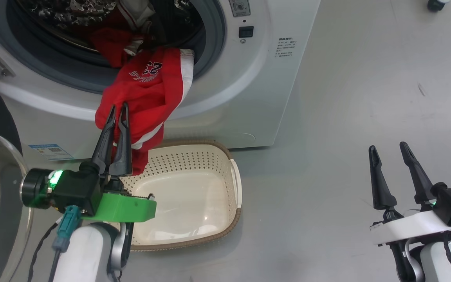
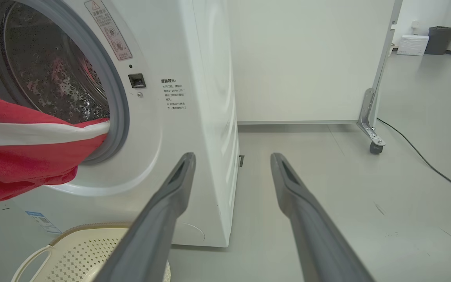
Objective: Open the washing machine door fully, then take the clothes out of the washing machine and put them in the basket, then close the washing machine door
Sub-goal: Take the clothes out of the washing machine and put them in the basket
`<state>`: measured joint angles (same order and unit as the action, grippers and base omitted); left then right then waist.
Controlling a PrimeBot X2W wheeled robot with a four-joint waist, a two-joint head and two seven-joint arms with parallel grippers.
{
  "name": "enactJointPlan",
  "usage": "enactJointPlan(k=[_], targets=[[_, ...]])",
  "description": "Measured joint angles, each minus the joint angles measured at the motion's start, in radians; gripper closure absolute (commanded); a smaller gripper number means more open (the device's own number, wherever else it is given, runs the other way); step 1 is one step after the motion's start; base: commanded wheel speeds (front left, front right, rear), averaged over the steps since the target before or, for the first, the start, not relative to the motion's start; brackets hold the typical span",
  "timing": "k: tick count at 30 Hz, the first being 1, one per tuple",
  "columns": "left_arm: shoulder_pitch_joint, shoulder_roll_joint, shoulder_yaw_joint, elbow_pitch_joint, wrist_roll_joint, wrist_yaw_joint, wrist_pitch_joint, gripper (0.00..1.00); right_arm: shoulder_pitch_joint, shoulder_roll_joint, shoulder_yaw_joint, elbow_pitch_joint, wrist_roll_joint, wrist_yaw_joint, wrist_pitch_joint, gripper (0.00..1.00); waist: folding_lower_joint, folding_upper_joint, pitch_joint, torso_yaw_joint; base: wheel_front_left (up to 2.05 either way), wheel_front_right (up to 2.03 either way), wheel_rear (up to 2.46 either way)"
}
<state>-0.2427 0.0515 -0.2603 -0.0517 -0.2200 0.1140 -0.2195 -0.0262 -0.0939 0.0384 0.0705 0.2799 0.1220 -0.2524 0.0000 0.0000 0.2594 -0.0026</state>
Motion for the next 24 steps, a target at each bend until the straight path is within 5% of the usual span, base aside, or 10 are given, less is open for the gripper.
enactJointPlan(k=[24], targets=[[0.108, -0.002, -0.038, 0.199, -0.072, 0.004, 0.129, 1.00, -0.001, 0.006, 0.040, -0.023, -0.001, 0.000, 0.000, 0.00, 0.0000, 0.0000, 0.051, -0.043, 0.00, 0.00, 0.00]])
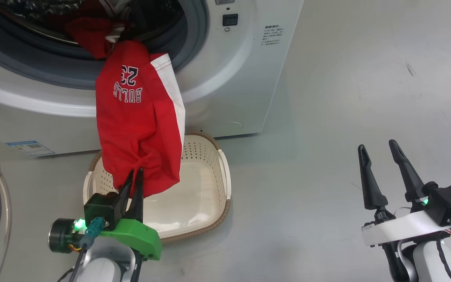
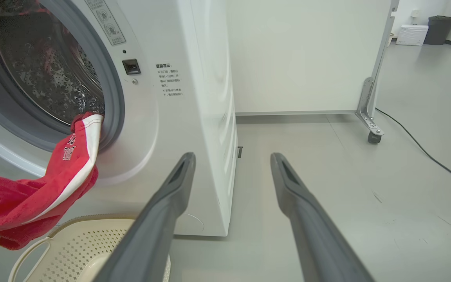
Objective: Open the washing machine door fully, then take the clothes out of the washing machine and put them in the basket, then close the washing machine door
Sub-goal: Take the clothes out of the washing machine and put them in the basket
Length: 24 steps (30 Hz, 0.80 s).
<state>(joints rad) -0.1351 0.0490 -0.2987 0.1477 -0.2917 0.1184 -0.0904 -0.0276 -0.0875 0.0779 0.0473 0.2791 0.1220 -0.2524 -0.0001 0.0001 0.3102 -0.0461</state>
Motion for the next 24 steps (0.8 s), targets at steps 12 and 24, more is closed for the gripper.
enactJointPlan(k=[12, 24], targets=[[-0.112, -0.003, 0.021, 0.215, -0.025, 0.000, 0.029, 1.00, -0.025, 0.000, 0.011, -0.018, 0.028, 0.000, 0.000, 0.00, 0.0000, 0.0000, 0.096, -0.064, 0.00, 0.00, 0.00], [-0.295, -0.007, 0.158, 0.441, -0.014, 0.000, 0.055, 1.00, -0.103, 0.007, 0.028, -0.033, 0.073, 0.000, 0.000, 0.00, 0.0000, 0.0000, 0.224, -0.137, 0.00, 0.00, 0.00]])
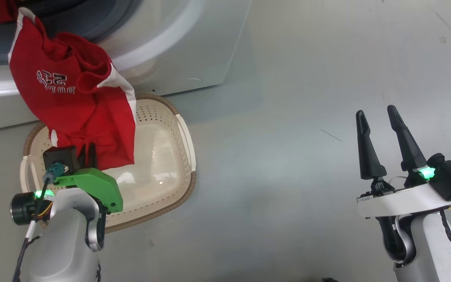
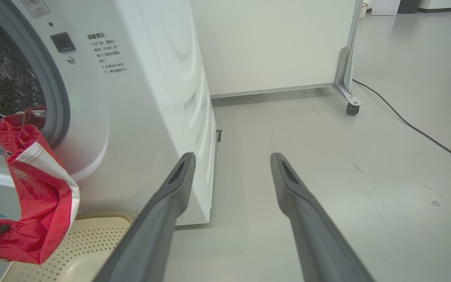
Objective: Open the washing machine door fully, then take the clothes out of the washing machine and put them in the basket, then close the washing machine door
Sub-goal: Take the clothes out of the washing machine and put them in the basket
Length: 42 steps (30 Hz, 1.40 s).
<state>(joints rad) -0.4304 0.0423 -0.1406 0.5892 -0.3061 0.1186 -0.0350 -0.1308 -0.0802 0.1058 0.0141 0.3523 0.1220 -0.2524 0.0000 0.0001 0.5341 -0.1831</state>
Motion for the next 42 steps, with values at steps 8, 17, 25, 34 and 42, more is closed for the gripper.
enactJointPlan(k=[8, 17, 25, 34, 42], targets=[[-0.085, -0.001, 0.051, 0.114, 0.006, 0.000, -0.002, 1.00, -0.049, 0.003, -0.001, 0.000, 0.022, 0.000, 0.000, 0.00, 0.0000, 0.0000, 0.071, -0.049, 0.00, 0.00, 0.00], [-0.141, -0.003, 0.068, 0.209, 0.019, 0.000, -0.020, 1.00, -0.070, 0.003, -0.008, 0.011, 0.026, 0.000, 0.000, 0.00, 0.0000, 0.0000, 0.112, -0.074, 0.00, 0.00, 0.00], [-0.171, -0.004, 0.089, 0.309, 0.007, 0.000, -0.035, 0.00, -0.090, 0.003, -0.004, 0.024, 0.029, 0.000, 0.000, 0.00, 0.0000, 0.0000, 0.112, -0.077, 0.00, 0.00, 0.00], [-0.181, -0.006, 0.106, 0.353, 0.005, 0.000, -0.135, 0.00, -0.090, 0.000, -0.018, 0.035, 0.033, 0.000, 0.000, 0.00, 0.0000, 0.0000, 0.082, -0.055, 0.00, 0.00, 0.00], [-0.180, -0.010, 0.091, 0.351, -0.025, 0.000, -0.208, 0.00, -0.090, -0.019, -0.031, 0.041, 0.015, 0.000, 0.000, 0.00, 0.0000, 0.0000, 0.041, -0.020, 0.00, 0.00, 0.00]])
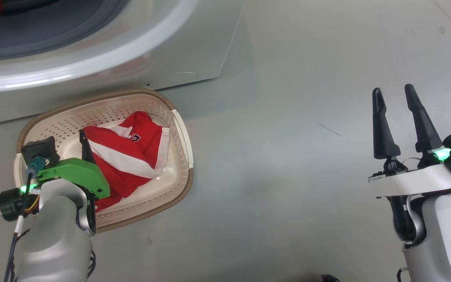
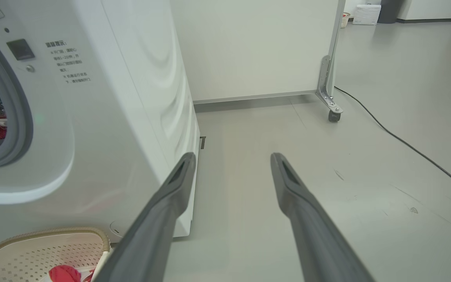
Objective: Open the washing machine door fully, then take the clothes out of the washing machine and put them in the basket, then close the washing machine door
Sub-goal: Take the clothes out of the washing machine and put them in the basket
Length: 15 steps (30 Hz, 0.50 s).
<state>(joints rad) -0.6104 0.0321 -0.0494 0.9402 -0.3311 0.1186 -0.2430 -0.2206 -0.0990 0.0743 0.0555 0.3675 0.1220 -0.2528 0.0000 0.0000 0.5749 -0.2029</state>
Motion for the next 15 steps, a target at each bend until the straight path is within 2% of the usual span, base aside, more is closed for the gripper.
enactJointPlan(k=[9, 15], targets=[[0.012, -0.004, -0.049, -0.115, -0.043, -0.023, -0.014, 0.00, 0.018, -0.024, -0.010, 0.012, -0.023, 0.000, 0.000, 0.00, 0.0000, 0.0000, -0.065, 0.058, 0.00, 0.00, 0.00], [0.043, -0.006, -0.066, -0.321, -0.045, -0.023, -0.013, 0.00, 0.052, -0.029, -0.015, 0.017, -0.038, 0.000, 0.000, 0.00, 0.0000, 0.0000, -0.116, 0.101, 0.00, 0.00, 0.00]])
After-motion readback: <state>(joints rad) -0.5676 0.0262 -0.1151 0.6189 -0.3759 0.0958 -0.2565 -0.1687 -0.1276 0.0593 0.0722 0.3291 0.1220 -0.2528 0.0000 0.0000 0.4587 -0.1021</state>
